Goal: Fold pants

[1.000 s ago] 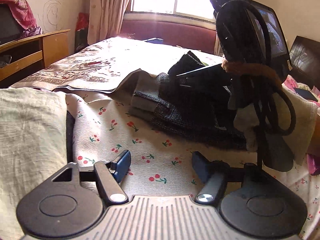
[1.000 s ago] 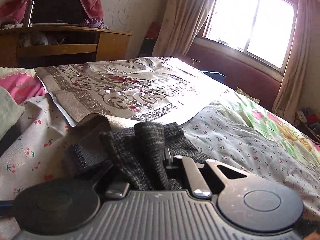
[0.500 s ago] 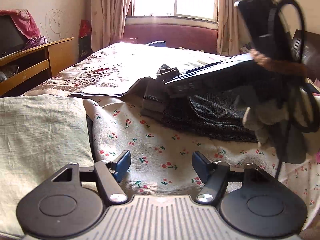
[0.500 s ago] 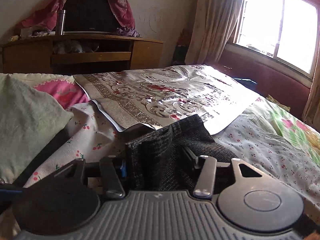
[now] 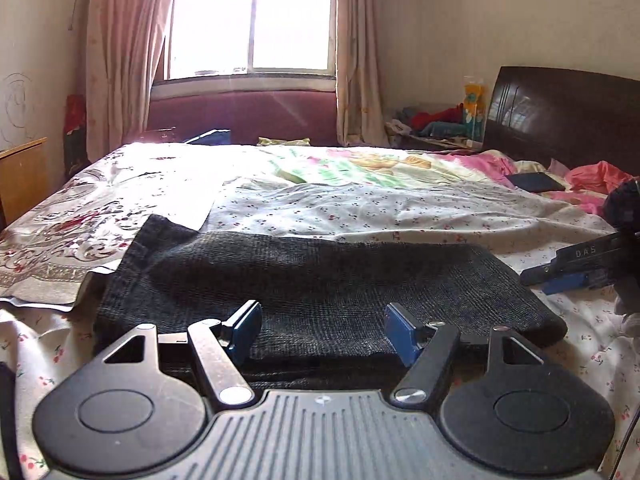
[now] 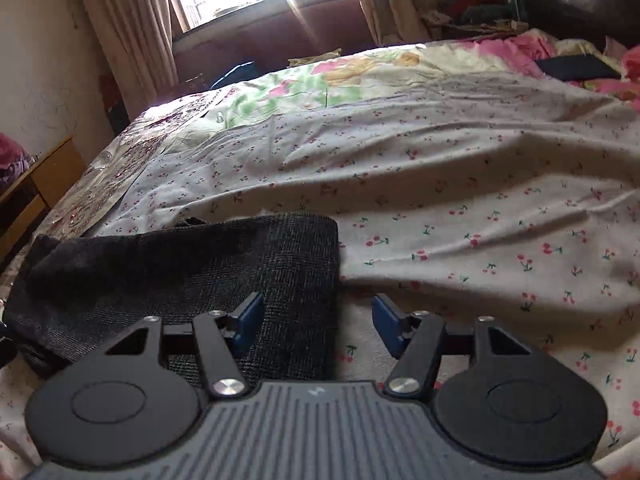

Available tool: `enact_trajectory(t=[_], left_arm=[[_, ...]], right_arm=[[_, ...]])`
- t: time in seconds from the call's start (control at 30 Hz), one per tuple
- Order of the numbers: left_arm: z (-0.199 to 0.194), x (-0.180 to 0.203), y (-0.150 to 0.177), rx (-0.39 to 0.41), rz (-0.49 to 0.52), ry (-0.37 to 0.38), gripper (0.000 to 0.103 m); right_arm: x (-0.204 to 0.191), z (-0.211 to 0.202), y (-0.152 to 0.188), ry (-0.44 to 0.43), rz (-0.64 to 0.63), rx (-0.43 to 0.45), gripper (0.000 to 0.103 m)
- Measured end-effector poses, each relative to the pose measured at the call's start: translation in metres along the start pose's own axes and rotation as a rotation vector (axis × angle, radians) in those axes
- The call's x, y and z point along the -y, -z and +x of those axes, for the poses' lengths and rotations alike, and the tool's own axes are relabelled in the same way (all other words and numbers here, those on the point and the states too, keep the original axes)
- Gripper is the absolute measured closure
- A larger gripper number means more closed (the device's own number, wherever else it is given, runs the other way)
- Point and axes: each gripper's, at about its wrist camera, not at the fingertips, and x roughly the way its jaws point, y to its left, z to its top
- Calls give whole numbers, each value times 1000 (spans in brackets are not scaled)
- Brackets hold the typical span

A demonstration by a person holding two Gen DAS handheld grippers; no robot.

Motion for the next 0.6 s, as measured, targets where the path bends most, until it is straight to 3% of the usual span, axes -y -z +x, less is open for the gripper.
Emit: enact_trajectory(t=[0.07,0.13,0.3,0.43,0.47,0.5,0.53,0.57,0.6], left_arm=[[22,4,-2,-36,4,4,23],[35,10,-3,-77,22,-1,23],[39,30,0,-115,131,24,23],[48,35,5,-146,129,21,23],[48,36,5,-144,126,23,23],[48,36,4,-143,127,24,23],[48,37,3,-143,133,25,23],[50,38,2,-143,141,25,23],[53,39,1,-146,148,27,23]], right_arm=[[24,21,4,-166,130,-38,41],[32,32,3,-217,176,-21,43],[55,27,-7,-449,286,-78,50],[68,41,-11,-560,324,-136,50],[72,48,-10,-537,311,-152,57],[75,55,-9,-506,305,-172,75],[77,63,-8,-498,312,-187,83],[77,70,-8,-512,357,-193,88],[72,73,-10,-523,384,-198,86]])
